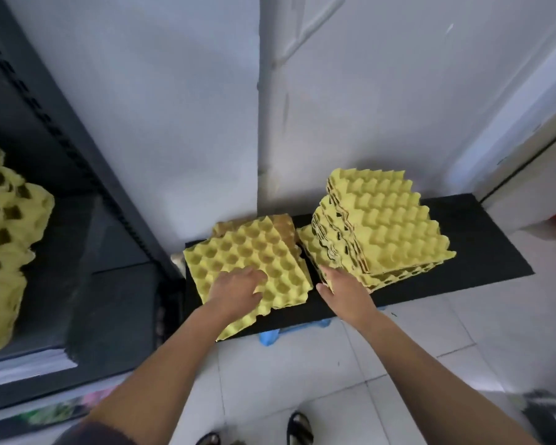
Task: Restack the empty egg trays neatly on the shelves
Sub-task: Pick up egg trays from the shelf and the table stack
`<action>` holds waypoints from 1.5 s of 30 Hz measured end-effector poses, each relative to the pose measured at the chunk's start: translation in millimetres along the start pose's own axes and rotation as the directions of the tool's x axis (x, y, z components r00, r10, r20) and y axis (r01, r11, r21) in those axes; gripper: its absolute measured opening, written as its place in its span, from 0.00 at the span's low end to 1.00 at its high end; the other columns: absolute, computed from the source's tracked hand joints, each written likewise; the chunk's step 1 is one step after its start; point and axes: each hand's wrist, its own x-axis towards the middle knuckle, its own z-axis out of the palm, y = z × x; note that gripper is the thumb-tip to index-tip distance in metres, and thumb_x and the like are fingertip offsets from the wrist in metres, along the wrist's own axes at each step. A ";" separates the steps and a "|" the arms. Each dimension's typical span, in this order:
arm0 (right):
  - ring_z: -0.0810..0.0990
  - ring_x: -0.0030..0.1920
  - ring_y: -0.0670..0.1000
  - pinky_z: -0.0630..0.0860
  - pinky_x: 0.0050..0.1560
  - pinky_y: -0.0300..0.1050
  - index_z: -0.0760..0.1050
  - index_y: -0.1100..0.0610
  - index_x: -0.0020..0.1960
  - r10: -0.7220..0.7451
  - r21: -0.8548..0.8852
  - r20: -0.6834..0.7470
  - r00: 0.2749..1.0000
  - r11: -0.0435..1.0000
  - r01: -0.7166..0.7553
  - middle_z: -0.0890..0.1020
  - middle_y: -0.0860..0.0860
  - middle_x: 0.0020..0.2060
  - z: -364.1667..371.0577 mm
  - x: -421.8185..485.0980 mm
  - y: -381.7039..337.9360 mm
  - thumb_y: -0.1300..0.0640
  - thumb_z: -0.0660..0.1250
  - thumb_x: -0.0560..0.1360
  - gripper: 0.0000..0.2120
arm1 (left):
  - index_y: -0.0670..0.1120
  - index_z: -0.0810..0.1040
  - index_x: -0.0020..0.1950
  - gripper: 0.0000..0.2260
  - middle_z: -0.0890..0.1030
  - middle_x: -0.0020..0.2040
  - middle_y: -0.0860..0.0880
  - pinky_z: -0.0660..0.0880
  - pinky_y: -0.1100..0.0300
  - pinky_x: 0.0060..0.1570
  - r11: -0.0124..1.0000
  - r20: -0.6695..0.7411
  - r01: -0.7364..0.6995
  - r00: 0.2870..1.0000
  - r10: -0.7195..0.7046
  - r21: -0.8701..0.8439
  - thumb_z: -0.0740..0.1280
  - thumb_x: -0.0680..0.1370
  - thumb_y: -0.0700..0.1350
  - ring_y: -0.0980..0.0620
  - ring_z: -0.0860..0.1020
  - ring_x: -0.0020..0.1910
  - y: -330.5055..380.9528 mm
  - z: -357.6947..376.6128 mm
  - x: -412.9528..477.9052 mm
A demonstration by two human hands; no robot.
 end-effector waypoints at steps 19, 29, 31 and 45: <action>0.73 0.65 0.60 0.69 0.63 0.51 0.60 0.60 0.74 0.166 0.236 0.228 0.959 0.947 -0.220 0.72 0.59 0.67 176.5 182.9 64.0 0.55 0.57 0.82 0.22 | 0.56 0.43 0.76 0.37 0.49 0.75 0.44 0.55 0.45 0.70 0.958 0.126 0.176 0.970 -0.208 0.226 0.65 0.76 0.48 0.43 0.47 0.75 -40.8 208.9 89.2; 0.79 0.42 0.56 0.75 0.38 0.47 0.66 0.61 0.68 0.120 0.175 -0.010 0.993 0.978 -0.117 0.78 0.56 0.41 98.5 154.9 27.8 0.60 0.54 0.82 0.15 | 0.53 0.49 0.76 0.38 0.55 0.74 0.44 0.61 0.51 0.67 0.972 0.084 0.119 0.987 -0.138 0.204 0.67 0.72 0.46 0.44 0.52 0.73 -36.3 113.7 64.1; 0.77 0.39 0.53 0.69 0.31 0.42 0.67 0.62 0.66 0.124 0.201 -0.040 0.991 0.973 -0.114 0.77 0.54 0.40 68.6 139.5 17.8 0.61 0.54 0.82 0.14 | 0.54 0.48 0.76 0.38 0.55 0.74 0.45 0.60 0.51 0.68 0.972 0.056 0.097 0.992 -0.112 0.214 0.67 0.72 0.46 0.44 0.51 0.74 -32.2 80.4 53.2; 0.80 0.48 0.62 0.77 0.47 0.55 0.66 0.62 0.66 0.106 0.293 -0.265 0.958 0.956 -0.025 0.81 0.60 0.49 -84.3 55.3 -31.5 0.61 0.57 0.80 0.15 | 0.57 0.48 0.76 0.37 0.52 0.77 0.48 0.55 0.51 0.71 0.977 -0.102 -0.001 0.994 0.023 0.213 0.65 0.73 0.43 0.48 0.46 0.76 -1.7 -82.7 -18.4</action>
